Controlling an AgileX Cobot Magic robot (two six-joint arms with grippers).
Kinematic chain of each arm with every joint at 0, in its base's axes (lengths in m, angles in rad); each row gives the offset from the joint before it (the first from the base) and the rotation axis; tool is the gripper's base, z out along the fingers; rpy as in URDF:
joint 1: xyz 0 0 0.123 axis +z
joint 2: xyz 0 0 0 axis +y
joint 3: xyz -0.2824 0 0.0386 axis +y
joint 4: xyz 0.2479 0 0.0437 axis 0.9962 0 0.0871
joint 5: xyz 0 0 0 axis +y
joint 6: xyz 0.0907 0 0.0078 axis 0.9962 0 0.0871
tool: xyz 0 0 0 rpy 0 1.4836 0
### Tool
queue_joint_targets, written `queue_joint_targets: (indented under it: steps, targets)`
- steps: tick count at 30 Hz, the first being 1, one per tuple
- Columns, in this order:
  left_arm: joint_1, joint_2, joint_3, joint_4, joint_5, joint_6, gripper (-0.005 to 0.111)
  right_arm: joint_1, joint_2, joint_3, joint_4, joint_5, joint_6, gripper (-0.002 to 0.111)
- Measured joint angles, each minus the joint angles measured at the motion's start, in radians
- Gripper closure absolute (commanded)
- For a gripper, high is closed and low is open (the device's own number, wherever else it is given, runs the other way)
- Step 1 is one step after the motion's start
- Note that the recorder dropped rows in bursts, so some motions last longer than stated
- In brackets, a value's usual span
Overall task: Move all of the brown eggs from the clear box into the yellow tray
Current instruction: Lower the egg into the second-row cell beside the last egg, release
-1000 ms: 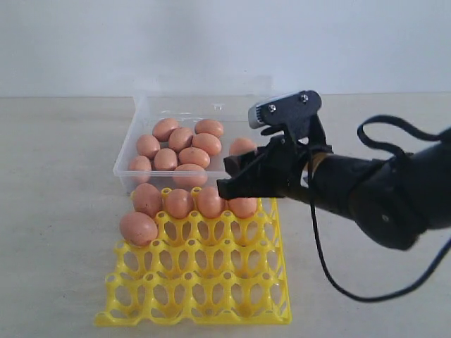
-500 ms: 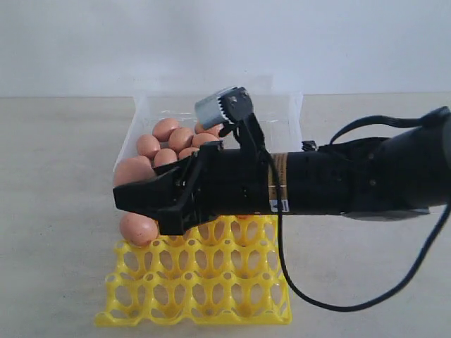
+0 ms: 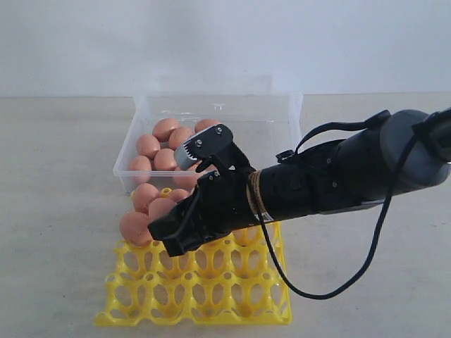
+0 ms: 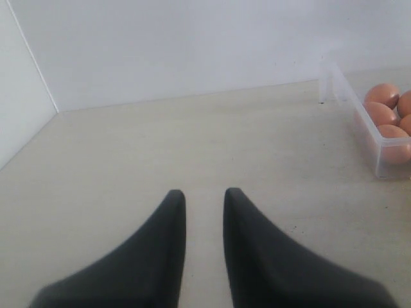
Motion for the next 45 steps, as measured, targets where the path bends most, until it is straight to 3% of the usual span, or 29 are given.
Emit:
queue_joint_targets:
  steps: [18, 36, 39, 45]
  targets:
    - [0.0, 0.0, 0.0, 0.0, 0.0, 0.0, 0.085, 0.0, 0.068, -0.001, 0.232, 0.004, -0.265, 0.108]
    - [0.0, 0.0, 0.0, 0.0, 0.0, 0.0, 0.085, 0.0, 0.068, -0.001, 0.196, -0.072, -0.311, 0.108]
    - [0.0, 0.0, 0.0, 0.0, 0.0, 0.0, 0.085, 0.0, 0.068, -0.001, 0.194, -0.072, -0.324, 0.098]
    - [0.0, 0.0, 0.0, 0.0, 0.0, 0.0, 0.085, 0.0, 0.068, -0.001, 0.194, -0.072, -0.337, 0.062]
